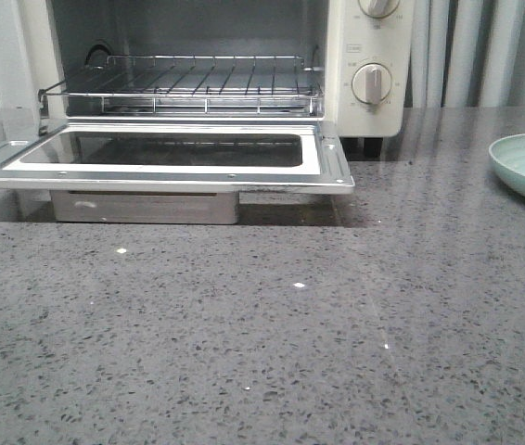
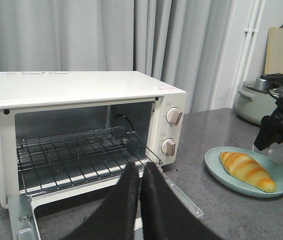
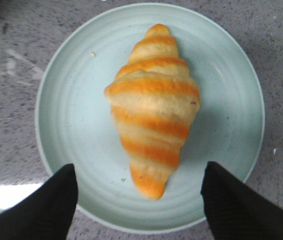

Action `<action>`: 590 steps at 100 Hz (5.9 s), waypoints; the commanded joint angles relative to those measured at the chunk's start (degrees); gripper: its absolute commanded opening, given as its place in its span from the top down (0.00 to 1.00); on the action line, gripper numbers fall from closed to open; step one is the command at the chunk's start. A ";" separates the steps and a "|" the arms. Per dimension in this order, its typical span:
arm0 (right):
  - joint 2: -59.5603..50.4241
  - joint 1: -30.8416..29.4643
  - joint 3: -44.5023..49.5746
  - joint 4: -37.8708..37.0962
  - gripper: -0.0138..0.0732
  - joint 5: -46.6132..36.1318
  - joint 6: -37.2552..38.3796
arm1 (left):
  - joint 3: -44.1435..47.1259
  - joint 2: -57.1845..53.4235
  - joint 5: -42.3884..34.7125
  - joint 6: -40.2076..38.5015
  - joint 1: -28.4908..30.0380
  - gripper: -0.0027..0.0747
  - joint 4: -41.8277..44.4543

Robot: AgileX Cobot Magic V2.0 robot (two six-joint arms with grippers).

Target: Put bread in oven

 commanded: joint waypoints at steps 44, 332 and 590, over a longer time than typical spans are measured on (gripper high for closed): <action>10.60 -0.35 -3.13 -4.28 0.30 -5.72 -0.44 | -1.91 0.40 -3.93 0.03 0.17 0.99 -0.08; 29.99 46.51 -47.71 -24.90 0.92 2.77 -8.15 | -4.89 -3.51 -0.98 -3.45 24.31 0.99 1.27; 36.66 53.90 -59.01 -27.48 0.72 11.61 -7.61 | -4.67 -19.46 11.91 -0.99 24.07 0.99 -1.02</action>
